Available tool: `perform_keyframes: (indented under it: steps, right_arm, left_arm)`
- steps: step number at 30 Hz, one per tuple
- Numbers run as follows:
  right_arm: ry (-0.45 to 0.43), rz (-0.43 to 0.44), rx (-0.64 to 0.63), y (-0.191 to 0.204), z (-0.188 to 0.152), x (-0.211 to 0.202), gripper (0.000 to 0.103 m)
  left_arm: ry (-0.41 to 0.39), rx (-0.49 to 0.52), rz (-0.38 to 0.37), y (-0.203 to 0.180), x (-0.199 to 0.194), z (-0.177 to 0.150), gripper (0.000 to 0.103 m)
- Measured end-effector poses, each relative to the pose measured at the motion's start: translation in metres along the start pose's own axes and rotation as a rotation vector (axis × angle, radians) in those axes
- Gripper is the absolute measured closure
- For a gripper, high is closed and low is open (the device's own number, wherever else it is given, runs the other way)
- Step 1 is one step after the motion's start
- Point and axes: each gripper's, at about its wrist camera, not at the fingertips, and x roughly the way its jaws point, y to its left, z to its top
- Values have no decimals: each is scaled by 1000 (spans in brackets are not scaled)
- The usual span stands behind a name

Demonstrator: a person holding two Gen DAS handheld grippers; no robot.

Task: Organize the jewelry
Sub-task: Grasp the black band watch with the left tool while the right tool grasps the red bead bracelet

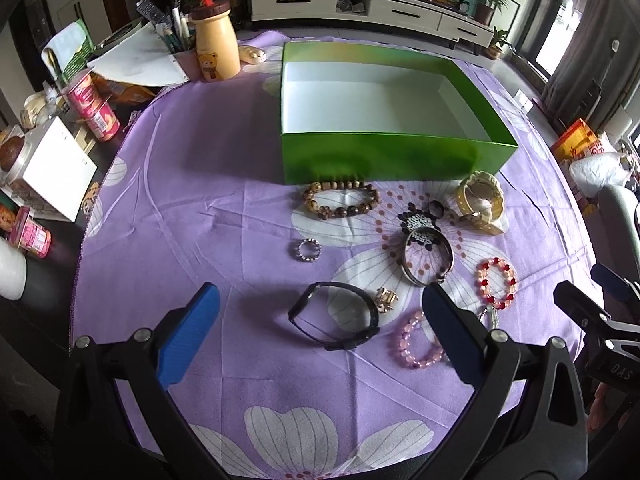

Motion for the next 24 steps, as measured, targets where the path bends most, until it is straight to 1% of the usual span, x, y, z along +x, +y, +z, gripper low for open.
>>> perform_keyframes:
  steps: [4,9,10,11,14,16,17,18,20,22,24]
  right_arm:
    - [10,28,30,-9,0,4,1]
    - [36,56,62,-22,-1,15,2]
    - [40,57,65,-24,-2,18,4]
    - [46,61,68,-27,-4,22,7]
    - [73,75,81,-33,-8,35,19]
    - [85,78,86,-36,-11,44,23]
    - [88,77,85,-37,-13,48,26]
    - [92,74,80,-37,-15,53,31]
    - [96,73,71,-37,-17,60,39]
    - [96,69,55,-35,-18,67,43]
    - [90,56,33,-33,-19,71,48]
  left_arm:
    - [10,-25,-1,14,5,-1,2]
    - [27,-56,-19,30,15,-6,2]
    - [28,-59,-32,34,17,-7,2]
    - [28,-62,-42,36,19,-8,2]
    - [41,-70,-63,43,28,-12,8]
    - [48,-73,-73,46,34,-14,10]
    - [55,-72,-75,46,37,-15,14]
    - [60,-67,-78,45,40,-16,19]
    - [71,-43,-86,40,46,-19,26]
    - [78,-8,-75,34,51,-22,30]
    - [83,10,-65,31,55,-23,43]
